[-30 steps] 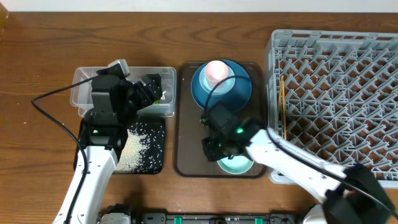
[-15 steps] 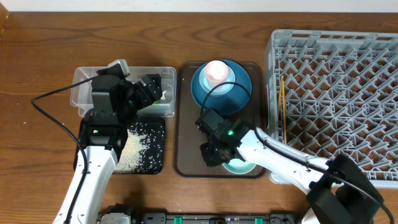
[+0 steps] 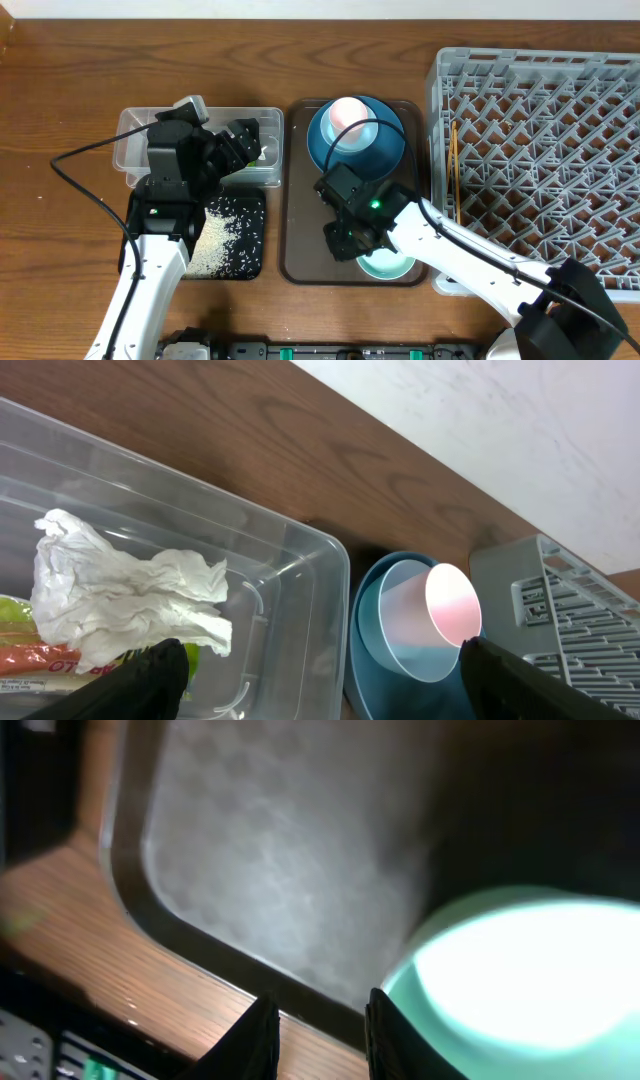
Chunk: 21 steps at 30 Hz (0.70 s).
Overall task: Sort waste into correct bins and load items into the dishwasher rack
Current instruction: 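Move the right gripper left to the pale green bowl, then grasp the rim of the pale green bowl with the right gripper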
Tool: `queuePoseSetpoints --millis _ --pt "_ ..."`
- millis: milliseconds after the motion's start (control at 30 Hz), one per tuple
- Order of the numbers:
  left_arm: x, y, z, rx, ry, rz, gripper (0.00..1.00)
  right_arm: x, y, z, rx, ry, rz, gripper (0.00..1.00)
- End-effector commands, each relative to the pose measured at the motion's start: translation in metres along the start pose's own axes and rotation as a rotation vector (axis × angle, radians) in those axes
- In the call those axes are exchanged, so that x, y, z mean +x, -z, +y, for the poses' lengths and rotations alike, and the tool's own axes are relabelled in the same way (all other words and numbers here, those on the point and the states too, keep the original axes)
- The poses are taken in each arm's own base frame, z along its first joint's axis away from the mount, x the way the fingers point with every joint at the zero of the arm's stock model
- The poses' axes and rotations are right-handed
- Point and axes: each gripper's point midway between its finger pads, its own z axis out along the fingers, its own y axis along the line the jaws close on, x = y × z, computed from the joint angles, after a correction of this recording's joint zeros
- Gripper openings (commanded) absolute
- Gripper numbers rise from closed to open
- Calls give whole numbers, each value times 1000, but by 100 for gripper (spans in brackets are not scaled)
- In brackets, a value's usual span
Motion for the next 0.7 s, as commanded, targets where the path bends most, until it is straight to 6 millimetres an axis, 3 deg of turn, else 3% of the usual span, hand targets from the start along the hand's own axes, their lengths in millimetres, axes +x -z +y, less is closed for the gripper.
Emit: queuePoseSetpoints --millis 0,667 --pt "-1 2 0 -3 -15 -8 89 -4 8 -15 79 5 -32 27" --pt "-1 2 0 -3 -15 -8 89 33 -9 -11 123 15 52 28"
